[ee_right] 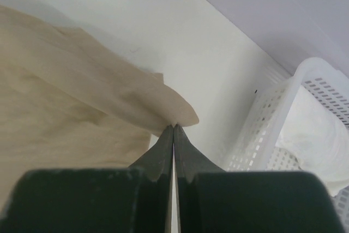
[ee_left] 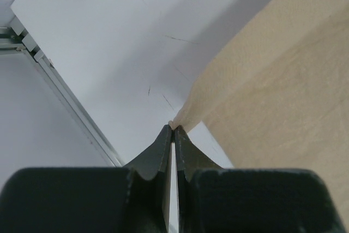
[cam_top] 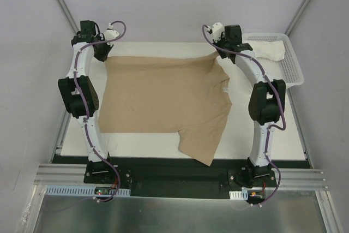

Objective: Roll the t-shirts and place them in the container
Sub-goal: Fold the T-shirt at the center of the board.

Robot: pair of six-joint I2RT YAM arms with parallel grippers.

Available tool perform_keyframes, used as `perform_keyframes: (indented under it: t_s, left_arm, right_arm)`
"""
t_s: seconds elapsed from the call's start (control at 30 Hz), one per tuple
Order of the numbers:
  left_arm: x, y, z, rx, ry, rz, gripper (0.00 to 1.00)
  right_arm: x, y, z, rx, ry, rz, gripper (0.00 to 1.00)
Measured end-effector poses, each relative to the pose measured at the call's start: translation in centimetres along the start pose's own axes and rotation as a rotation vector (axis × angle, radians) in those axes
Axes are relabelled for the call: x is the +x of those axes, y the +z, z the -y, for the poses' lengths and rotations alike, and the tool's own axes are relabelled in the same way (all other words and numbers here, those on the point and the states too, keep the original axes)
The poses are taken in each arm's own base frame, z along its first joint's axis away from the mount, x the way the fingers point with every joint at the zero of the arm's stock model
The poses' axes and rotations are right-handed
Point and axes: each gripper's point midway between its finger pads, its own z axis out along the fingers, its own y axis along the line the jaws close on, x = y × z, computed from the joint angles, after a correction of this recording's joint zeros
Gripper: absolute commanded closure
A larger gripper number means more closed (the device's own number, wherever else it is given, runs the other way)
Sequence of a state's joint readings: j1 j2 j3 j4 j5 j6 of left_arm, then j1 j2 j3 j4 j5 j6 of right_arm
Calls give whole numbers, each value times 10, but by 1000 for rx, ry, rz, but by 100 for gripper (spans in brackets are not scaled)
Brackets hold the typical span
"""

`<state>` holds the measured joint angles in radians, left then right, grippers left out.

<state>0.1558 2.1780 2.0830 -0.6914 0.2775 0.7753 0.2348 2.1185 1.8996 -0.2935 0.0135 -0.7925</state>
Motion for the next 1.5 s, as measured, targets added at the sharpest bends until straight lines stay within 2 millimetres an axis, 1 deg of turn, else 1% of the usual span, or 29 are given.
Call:
perform_keyframes:
  t_s: [0.23, 0.43, 0.53, 0.73, 0.87, 1.03, 1.1, 1.2, 1.3, 1.37, 1.5]
  left_arm:
    - [8, 1, -2, -4, 77, -28, 100]
    - [8, 0, -7, -25, 91, -36, 100]
    - [5, -2, -11, -40, 89, -27, 100]
    - [-10, -9, -23, -86, 67, 11, 100]
    - [-9, -11, -25, -107, 35, 3, 100]
    - [-8, -11, -28, -123, 16, -4, 100]
    - [-7, -11, -29, -132, 18, -6, 100]
    - [-5, -7, -30, -132, 27, -7, 100]
    - [6, 1, -23, -112, 40, -31, 100]
    - [14, 5, -19, -97, 46, -50, 100]
    - [21, 7, -19, -91, 59, -59, 100]
  right_arm:
    - [11, -21, -11, -32, 19, -43, 100]
    - [12, -25, -15, -42, 25, -53, 100]
    - [12, -29, -18, -49, 26, -61, 99]
    - [0, -46, -15, -38, 33, -41, 99]
    - [-9, -50, -8, -14, 29, -21, 99]
    - [-30, -58, 5, 15, 19, 25, 99]
    - [-34, -60, 7, 20, 16, 35, 99]
    - [-29, -59, 5, 11, 9, 19, 99]
    - [-21, -57, 0, -2, 6, 0, 99]
    - [-11, -55, -6, -18, 3, -25, 100]
    - [12, -56, -19, -58, -3, -85, 99]
